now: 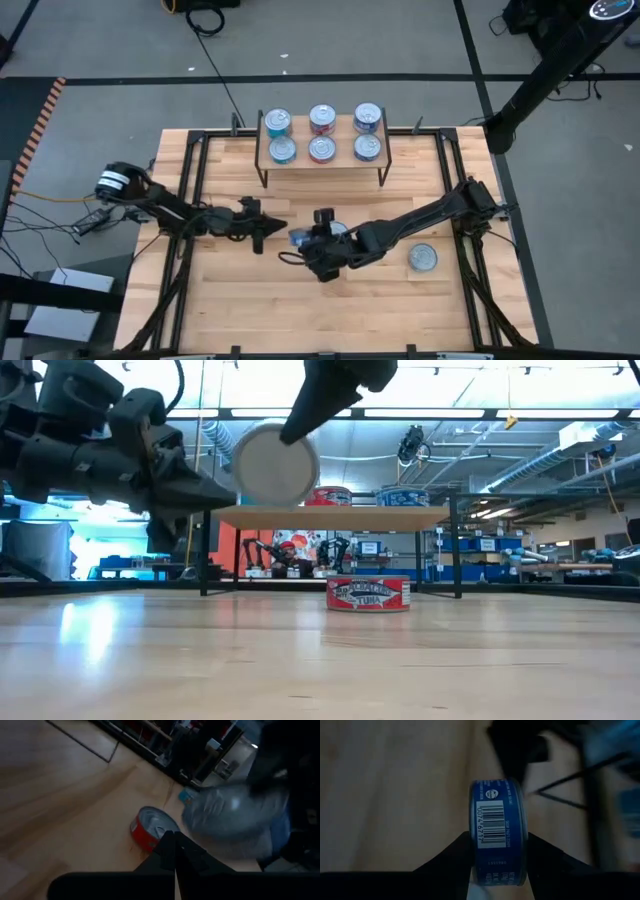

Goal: Stack canned seafood by type on shelf
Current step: Stack the blue tuna can on top of the other blue tuna can on the shelf

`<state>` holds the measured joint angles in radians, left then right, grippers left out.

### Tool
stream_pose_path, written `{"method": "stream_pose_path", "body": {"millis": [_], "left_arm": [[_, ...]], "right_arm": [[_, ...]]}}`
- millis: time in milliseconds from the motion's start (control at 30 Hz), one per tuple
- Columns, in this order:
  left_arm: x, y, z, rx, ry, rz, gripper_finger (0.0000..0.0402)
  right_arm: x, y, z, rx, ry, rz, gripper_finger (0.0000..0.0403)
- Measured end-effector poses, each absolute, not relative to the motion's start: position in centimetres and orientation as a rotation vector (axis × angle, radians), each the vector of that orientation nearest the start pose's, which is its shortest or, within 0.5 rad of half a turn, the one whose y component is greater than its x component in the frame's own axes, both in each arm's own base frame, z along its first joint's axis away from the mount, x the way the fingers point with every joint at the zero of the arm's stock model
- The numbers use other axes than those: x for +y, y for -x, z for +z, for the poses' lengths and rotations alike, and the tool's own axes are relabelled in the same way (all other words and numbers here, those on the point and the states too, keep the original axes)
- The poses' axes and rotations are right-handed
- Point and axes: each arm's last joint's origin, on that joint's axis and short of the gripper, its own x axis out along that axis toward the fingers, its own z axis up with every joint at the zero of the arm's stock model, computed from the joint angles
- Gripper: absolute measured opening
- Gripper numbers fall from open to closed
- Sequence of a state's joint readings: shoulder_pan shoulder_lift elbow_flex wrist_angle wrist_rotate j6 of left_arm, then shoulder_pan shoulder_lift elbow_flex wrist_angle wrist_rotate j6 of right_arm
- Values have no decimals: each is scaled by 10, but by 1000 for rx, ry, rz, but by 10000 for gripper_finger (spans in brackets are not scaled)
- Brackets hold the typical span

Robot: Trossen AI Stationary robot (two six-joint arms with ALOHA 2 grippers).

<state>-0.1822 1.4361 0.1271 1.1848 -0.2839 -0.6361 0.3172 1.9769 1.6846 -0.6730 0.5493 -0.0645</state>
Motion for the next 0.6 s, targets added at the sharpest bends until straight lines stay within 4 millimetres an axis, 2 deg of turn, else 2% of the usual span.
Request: {"method": "stream_pose_path", "body": {"millis": [133,300,433,600], "left_arm": [[-28,-198,135,65,608,144,1],[-28,-198,135,64,608,143,1],[-28,-198,136,60,609,142,1],[-28,-198,136,58,608,141,1]], "right_arm": [[110,-406,277,907,610,-308,160],[90,-384,301,957,808,-529,159],[69,-357,325,995,852,-694,159],[47,-321,354,976,813,-864,159]]}}
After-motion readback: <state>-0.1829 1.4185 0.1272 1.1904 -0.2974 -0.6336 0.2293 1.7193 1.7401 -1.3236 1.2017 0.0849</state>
